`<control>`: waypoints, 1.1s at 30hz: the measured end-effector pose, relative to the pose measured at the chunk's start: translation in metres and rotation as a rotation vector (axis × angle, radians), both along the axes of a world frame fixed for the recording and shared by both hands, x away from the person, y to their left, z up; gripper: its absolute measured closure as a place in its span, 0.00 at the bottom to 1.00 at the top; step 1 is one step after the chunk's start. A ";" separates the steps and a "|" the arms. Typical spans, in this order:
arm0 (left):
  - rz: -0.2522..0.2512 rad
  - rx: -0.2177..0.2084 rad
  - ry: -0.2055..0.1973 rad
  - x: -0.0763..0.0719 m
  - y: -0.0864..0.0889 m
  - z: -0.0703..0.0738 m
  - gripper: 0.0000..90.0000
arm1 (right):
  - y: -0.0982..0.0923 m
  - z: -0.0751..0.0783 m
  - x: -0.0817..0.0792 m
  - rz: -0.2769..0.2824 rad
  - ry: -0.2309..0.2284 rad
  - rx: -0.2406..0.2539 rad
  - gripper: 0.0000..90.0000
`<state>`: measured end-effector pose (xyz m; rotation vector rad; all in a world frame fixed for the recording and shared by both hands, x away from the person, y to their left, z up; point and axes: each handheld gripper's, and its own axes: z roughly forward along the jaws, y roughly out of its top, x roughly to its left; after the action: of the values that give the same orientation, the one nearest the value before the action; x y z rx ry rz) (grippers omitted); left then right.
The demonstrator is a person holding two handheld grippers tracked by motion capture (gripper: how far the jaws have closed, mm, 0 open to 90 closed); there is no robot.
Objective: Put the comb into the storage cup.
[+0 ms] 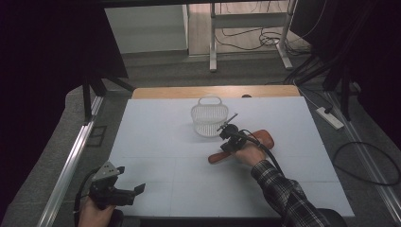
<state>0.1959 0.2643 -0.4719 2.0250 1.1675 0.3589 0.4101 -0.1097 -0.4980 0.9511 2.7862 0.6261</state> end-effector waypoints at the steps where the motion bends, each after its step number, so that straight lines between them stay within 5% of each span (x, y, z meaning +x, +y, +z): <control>1: 0.000 0.001 0.000 0.000 0.000 0.000 0.01 | 0.000 0.000 0.000 0.000 0.005 -0.002 1.00; 33: 0.004 0.001 0.000 0.000 0.000 0.000 0.01 | -0.043 0.004 -0.044 0.022 0.069 -0.019 0.99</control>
<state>0.1959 0.2640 -0.4718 2.0241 1.1719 0.3614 0.3663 -0.1528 -0.4944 0.9574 2.8612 0.5800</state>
